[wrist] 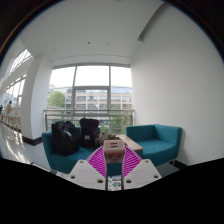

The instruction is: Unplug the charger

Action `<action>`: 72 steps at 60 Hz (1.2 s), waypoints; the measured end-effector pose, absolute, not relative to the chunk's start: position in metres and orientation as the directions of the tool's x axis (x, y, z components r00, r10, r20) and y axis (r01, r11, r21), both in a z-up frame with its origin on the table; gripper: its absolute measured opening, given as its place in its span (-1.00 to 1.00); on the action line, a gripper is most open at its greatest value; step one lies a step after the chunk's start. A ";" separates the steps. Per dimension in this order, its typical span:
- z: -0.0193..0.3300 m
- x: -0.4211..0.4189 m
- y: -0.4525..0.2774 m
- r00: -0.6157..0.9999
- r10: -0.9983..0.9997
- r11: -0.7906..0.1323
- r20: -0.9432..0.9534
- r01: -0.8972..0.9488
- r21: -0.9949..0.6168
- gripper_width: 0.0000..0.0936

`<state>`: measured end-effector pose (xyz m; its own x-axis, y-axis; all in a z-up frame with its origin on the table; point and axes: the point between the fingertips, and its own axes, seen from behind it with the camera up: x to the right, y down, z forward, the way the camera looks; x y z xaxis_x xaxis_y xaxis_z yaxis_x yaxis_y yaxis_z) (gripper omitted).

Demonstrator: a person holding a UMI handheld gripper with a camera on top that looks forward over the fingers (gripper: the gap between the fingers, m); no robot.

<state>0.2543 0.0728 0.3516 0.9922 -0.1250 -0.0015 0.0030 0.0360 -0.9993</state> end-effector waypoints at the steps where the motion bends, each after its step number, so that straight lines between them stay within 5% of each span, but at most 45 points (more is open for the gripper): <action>1: 0.345 0.264 0.071 0.990 -0.137 0.022 -0.007 -0.004 -1.000 -0.64; 18: 0.100 0.357 0.050 0.971 -0.240 -0.403 0.000 -0.099 -0.910 -0.64; 33: 0.004 0.371 0.046 0.973 -0.229 -0.582 -0.004 -0.140 -0.801 -0.56; 40: 0.009 0.370 0.049 0.974 -0.225 -0.584 0.006 -0.130 -0.801 -0.50; 54: 0.021 0.380 0.062 0.967 -0.251 -0.560 0.051 -0.103 -0.822 -0.02; 58: 0.049 0.370 0.060 0.969 -0.245 -0.511 0.027 -0.106 -0.853 0.08; 67: 0.149 0.340 0.040 0.972 -0.233 -0.367 -0.005 -0.093 -0.926 0.69; 72: 0.217 0.311 0.017 0.975 -0.220 -0.257 -0.020 -0.077 -0.963 0.74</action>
